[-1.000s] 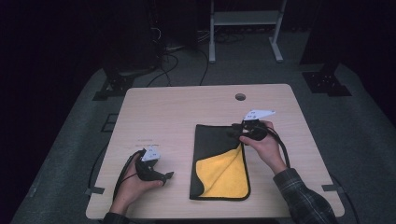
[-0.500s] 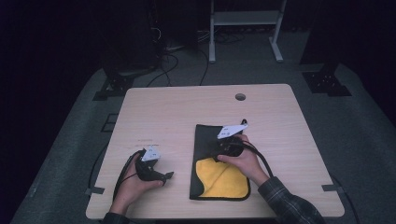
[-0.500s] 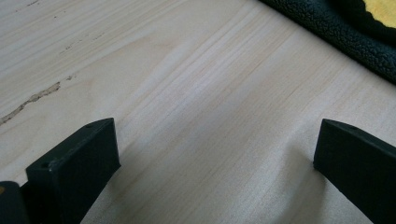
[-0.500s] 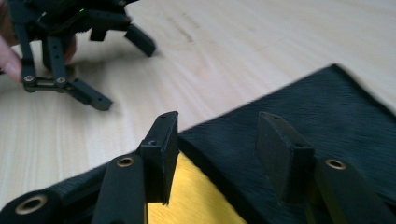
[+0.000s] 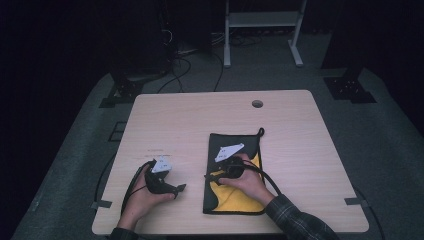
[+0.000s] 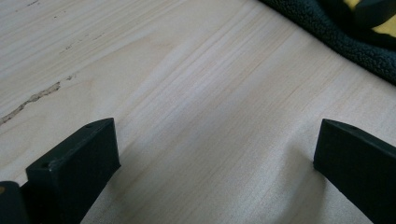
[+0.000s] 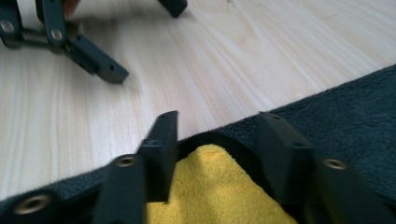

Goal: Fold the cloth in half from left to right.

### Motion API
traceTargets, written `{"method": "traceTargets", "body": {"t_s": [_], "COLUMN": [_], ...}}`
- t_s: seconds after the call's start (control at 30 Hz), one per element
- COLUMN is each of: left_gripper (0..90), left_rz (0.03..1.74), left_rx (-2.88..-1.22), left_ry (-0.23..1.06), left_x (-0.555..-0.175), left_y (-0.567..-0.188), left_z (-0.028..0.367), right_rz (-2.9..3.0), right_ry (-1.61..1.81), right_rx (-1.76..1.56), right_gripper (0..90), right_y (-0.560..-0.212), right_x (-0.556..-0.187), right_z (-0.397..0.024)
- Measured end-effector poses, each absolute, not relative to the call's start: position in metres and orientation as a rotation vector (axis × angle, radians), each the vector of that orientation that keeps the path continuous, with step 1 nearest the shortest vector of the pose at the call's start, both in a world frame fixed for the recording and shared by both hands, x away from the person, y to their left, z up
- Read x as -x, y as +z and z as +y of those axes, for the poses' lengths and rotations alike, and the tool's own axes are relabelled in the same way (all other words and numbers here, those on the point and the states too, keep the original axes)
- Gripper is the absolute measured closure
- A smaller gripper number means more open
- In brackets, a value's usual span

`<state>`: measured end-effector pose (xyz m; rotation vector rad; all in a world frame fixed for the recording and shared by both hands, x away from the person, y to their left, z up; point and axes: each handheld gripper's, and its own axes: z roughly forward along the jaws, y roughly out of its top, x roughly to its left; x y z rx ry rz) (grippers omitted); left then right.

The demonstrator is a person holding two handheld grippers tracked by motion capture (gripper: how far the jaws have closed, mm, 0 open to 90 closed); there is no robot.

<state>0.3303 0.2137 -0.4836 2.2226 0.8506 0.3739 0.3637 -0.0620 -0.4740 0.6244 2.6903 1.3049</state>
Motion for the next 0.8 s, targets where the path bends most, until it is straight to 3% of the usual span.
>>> {"method": "traceTargets", "body": {"t_s": [0.1, 0.17, 0.8], "left_gripper": [0.0, 0.0, 0.0], "left_rz": [0.851, 0.851, 0.851], "left_rx": [-2.223, -2.223, -2.224], "left_ry": [0.374, 0.374, 0.376], "left_x": [-0.33, -0.33, -0.33], "left_y": [-0.484, -0.484, -0.484], "left_z": [0.214, 0.214, 0.214], "right_rz": [2.687, 2.69, 2.685], "right_ry": [1.295, 1.302, 1.452], "right_rx": [-0.606, -0.607, -0.695], "right_gripper": [72.6, 79.5, 82.8], "right_y": [-0.475, -0.473, -0.446], "right_x": [-0.361, -0.361, -0.344], "right_z": [-0.062, -0.065, -0.125]}}
